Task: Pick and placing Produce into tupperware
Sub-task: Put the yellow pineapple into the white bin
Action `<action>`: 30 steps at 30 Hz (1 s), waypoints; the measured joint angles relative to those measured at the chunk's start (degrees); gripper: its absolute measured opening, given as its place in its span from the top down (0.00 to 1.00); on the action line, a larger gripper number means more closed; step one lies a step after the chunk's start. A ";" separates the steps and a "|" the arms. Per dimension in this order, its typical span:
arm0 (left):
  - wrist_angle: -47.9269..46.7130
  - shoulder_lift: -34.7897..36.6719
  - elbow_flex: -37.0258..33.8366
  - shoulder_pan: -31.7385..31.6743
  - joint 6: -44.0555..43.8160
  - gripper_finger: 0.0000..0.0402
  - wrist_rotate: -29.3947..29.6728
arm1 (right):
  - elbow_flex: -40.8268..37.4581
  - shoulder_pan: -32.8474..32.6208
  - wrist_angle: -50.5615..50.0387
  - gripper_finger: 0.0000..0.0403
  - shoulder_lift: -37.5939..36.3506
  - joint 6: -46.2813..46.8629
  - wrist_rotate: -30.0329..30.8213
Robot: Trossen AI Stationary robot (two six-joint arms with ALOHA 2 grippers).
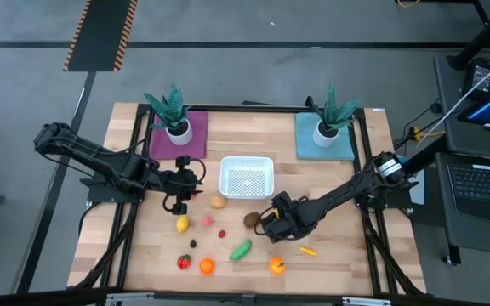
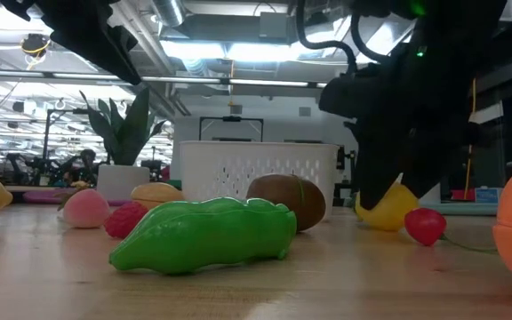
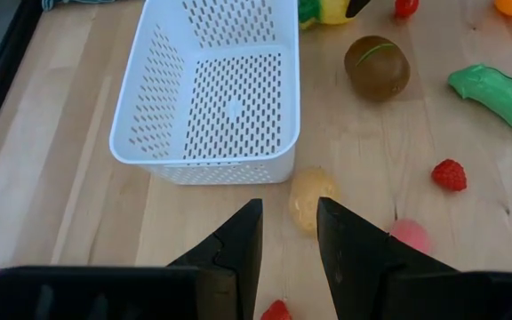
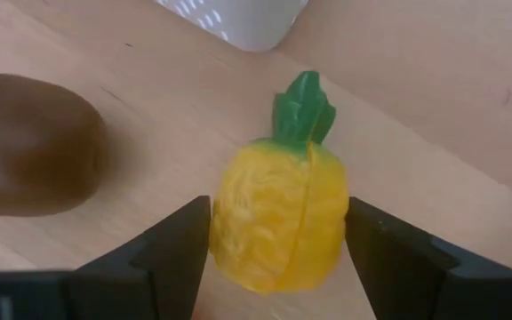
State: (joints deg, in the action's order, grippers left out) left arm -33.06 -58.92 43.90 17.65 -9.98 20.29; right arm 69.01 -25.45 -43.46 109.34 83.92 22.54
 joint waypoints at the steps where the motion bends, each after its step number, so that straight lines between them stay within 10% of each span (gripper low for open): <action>1: 0.00 0.00 0.00 0.00 0.00 0.75 -0.02 | 0.00 0.13 0.27 0.37 0.11 0.00 0.21; 30: -2.05 0.00 0.00 0.00 -0.20 0.75 0.00 | -0.09 1.36 2.18 0.37 2.84 -0.55 2.58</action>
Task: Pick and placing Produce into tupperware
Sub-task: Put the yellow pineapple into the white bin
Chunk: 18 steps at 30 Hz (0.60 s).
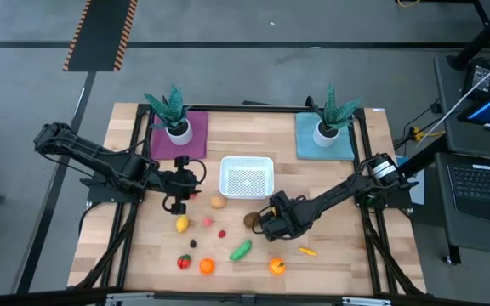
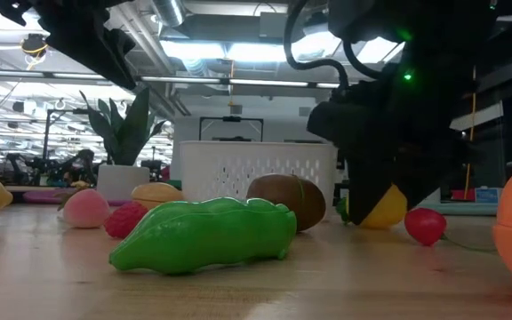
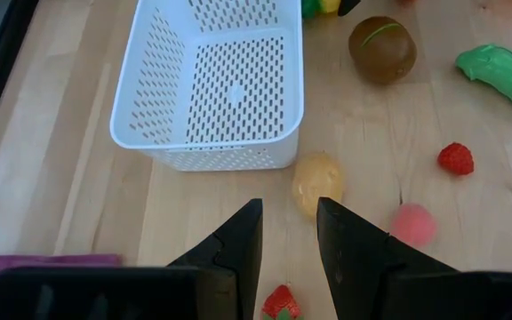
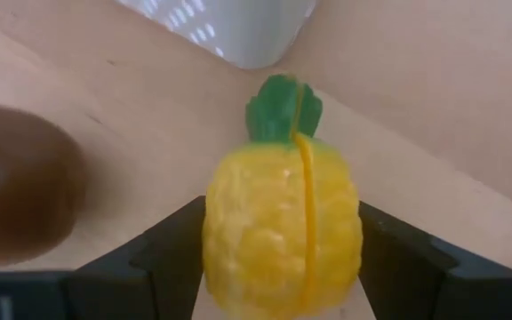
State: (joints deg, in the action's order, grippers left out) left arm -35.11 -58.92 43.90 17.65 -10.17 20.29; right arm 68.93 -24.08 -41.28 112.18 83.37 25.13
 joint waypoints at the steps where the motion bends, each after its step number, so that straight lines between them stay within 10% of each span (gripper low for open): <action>1: -0.02 0.00 0.00 0.00 0.00 0.75 -0.02 | 0.00 0.15 0.02 0.37 0.00 -0.10 0.39; 18: -0.02 0.00 0.00 0.00 -0.02 0.75 0.00 | 0.10 0.25 -0.36 0.50 -0.02 0.11 1.00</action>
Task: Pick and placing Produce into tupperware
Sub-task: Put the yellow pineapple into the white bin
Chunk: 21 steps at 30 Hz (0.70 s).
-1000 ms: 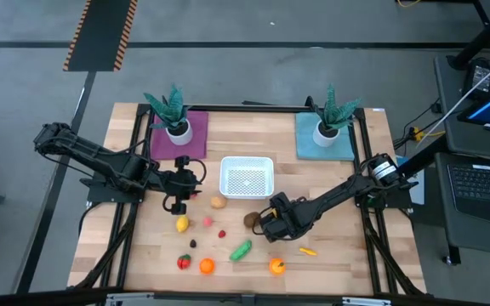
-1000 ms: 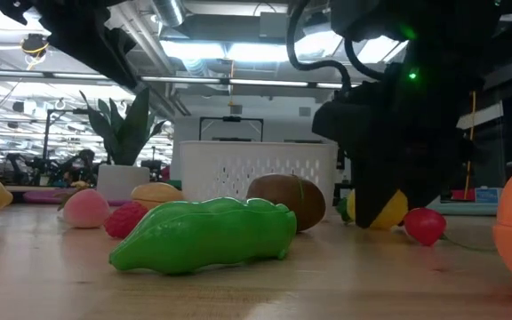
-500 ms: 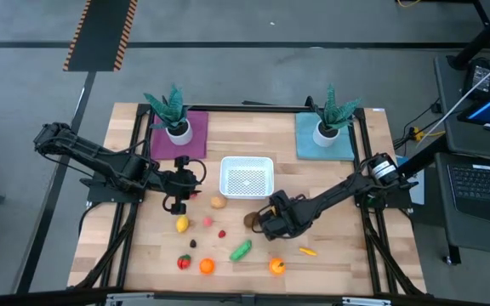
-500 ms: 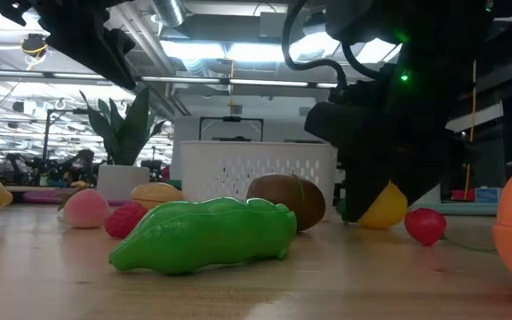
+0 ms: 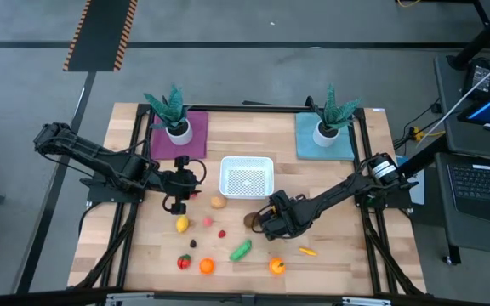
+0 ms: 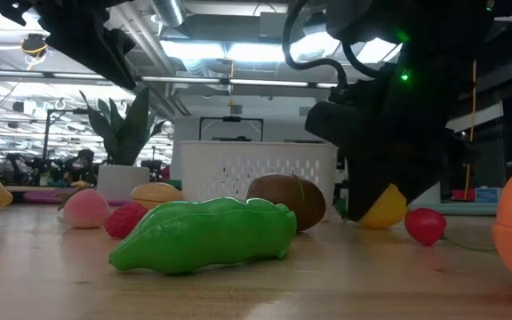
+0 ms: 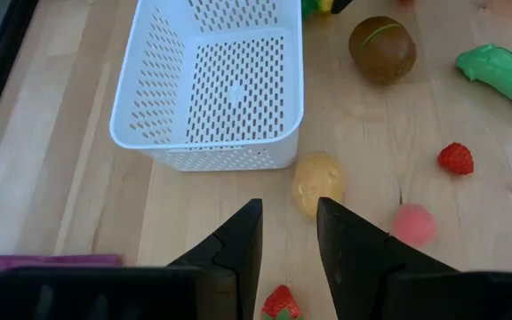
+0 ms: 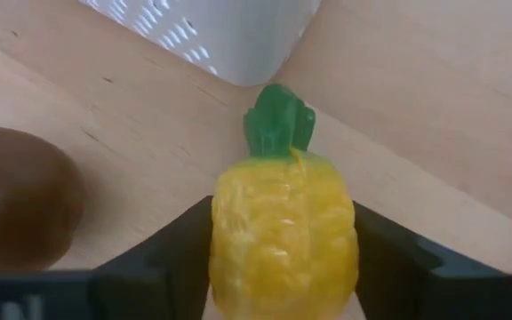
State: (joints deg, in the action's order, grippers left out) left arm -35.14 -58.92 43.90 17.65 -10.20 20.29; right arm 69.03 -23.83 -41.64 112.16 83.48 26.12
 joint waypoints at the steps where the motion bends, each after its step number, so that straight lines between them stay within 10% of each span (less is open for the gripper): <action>1: 0.01 0.00 0.00 0.00 0.00 0.75 -0.01 | 0.02 0.00 -0.10 0.53 -0.02 -0.04 0.05; 21: 0.00 0.00 0.00 0.00 0.00 0.75 -0.02 | -0.08 -0.40 -7.17 0.57 -5.03 -0.60 -2.12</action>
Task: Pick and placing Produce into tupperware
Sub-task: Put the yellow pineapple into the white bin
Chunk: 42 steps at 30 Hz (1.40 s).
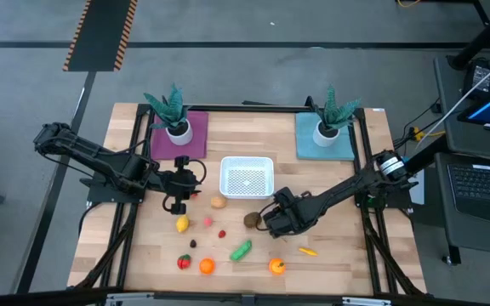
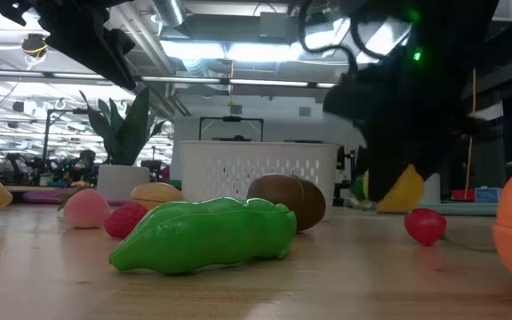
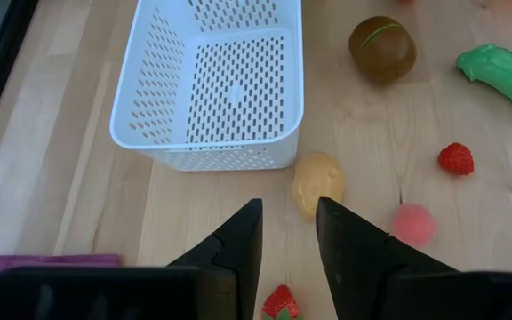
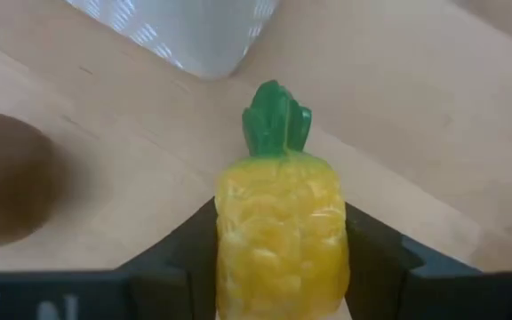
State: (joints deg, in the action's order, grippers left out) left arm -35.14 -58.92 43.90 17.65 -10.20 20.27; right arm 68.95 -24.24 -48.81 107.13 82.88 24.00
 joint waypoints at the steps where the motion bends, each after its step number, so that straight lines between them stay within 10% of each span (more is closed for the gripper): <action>1: -0.04 0.00 0.00 0.00 0.00 0.75 0.02 | 0.00 -0.07 -0.85 0.57 -0.77 -0.27 0.51; 23: 10.23 -0.02 -6.15 0.37 -0.23 0.75 -0.58 | -2.06 -4.96 -7.25 0.57 -16.27 -12.80 19.33; 31: 23.73 0.15 -10.51 3.27 3.58 0.75 -1.83 | -16.16 -7.91 14.99 0.57 -18.32 -16.41 24.32; 42: 45.25 0.08 -15.23 4.39 11.27 0.75 -4.66 | -35.33 -10.26 54.82 0.57 -27.53 -45.67 27.08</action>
State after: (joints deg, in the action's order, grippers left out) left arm 10.12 -58.84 28.67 22.04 1.07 15.61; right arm 33.61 -34.50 6.01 79.60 37.21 51.08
